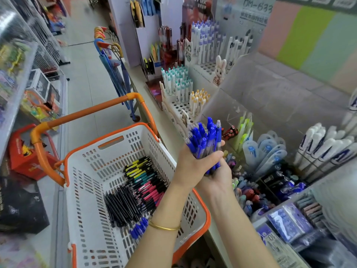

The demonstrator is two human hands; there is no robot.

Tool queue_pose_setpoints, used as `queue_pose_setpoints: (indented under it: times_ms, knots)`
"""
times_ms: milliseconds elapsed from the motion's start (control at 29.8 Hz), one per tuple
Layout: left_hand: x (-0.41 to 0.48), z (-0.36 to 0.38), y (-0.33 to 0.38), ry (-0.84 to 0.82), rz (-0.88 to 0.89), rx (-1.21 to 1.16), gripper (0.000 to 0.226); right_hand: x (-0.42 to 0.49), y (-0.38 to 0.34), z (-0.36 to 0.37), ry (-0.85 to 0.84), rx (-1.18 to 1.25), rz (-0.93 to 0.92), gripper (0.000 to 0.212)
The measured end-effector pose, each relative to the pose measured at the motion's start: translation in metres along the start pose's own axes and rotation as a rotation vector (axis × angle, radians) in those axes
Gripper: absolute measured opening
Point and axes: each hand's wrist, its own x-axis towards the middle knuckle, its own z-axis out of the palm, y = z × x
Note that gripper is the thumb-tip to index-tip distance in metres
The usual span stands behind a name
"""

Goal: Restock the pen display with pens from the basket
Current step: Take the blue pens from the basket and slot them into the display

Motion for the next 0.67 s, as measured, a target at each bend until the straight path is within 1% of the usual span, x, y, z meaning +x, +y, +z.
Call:
queue_pose_setpoints:
  times_ms: [67,134,201,302,403,437,537,672]
  knots:
    - [-0.001,-0.001,-0.004,0.025,-0.015,0.006,0.043,-0.003,0.002,0.0,0.026,-0.021,0.018,0.052]
    - [-0.001,-0.003,-0.008,0.072,-0.04,-0.005,0.037,-0.004,0.005,-0.001,0.059,-0.049,0.04,0.05]
    - [-0.003,-0.006,-0.011,0.107,-0.066,-0.006,0.037,-0.003,0.009,-0.006,0.092,-0.065,0.076,0.044]
    - [-0.006,-0.013,-0.015,0.128,-0.096,-0.003,0.041,0.0,0.015,-0.012,0.113,-0.081,0.112,0.028]
    - [-0.009,-0.02,-0.016,0.14,-0.117,-0.014,0.053,0.001,0.023,-0.015,0.1,-0.091,0.134,0.029]
    - [-0.01,-0.023,-0.017,0.149,-0.124,-0.019,0.053,0.0,0.026,-0.014,0.093,-0.097,0.149,0.028]
    - [-0.014,-0.032,-0.015,0.173,-0.13,-0.1,0.031,-0.001,0.031,-0.016,0.106,-0.149,0.207,0.029]
    - [-0.02,-0.046,-0.018,0.198,-0.14,-0.287,0.021,0.003,0.035,-0.021,0.104,-0.186,0.238,0.03]
